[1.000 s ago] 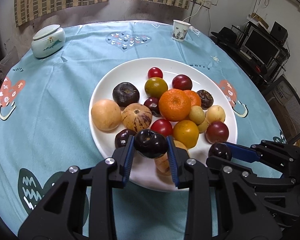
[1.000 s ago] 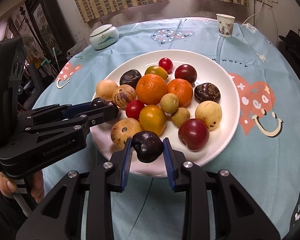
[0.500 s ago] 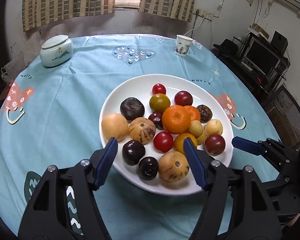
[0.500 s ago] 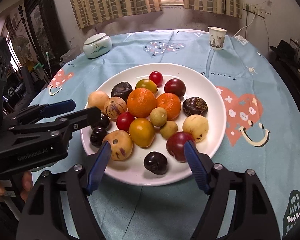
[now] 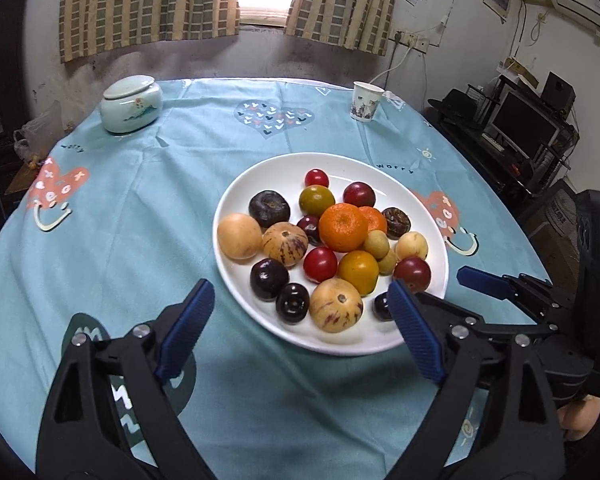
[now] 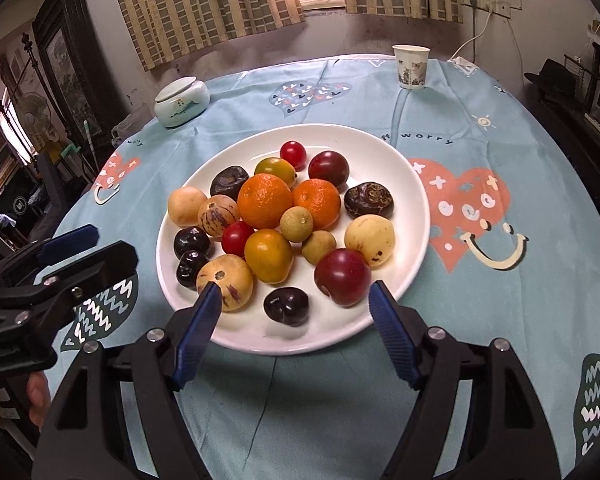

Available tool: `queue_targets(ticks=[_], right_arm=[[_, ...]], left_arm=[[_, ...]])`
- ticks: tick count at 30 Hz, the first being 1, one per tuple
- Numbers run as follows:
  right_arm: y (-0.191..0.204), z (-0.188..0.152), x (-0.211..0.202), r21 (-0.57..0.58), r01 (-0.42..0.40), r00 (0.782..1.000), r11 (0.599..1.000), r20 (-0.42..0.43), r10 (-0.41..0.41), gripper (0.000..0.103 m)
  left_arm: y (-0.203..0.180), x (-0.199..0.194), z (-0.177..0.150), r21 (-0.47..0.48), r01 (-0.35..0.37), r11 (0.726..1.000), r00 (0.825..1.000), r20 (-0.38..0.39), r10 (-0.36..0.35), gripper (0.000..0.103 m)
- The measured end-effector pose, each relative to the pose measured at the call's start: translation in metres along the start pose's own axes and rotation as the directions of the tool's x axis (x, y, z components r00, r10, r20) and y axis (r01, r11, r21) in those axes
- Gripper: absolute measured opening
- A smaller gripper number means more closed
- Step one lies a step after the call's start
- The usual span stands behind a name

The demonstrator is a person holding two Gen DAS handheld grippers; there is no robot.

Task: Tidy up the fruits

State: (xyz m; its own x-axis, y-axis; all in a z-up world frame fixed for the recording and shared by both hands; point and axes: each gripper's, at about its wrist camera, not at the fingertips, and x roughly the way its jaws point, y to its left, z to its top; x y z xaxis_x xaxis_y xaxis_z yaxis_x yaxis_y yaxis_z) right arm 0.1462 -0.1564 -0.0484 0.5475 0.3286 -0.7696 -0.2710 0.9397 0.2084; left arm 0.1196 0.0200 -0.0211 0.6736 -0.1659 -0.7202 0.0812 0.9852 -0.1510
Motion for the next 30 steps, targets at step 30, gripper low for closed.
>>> queue_targets(ticks=[30], right_arm=[[0.009,-0.052,-0.067,-0.016,0.175,0.983,0.984,0.055,-0.174,0.102]], left_arm=[[-0.018,-0.053,-0.048,0.015,-0.061,0.998,0.998,0.014,0.061,0.099]])
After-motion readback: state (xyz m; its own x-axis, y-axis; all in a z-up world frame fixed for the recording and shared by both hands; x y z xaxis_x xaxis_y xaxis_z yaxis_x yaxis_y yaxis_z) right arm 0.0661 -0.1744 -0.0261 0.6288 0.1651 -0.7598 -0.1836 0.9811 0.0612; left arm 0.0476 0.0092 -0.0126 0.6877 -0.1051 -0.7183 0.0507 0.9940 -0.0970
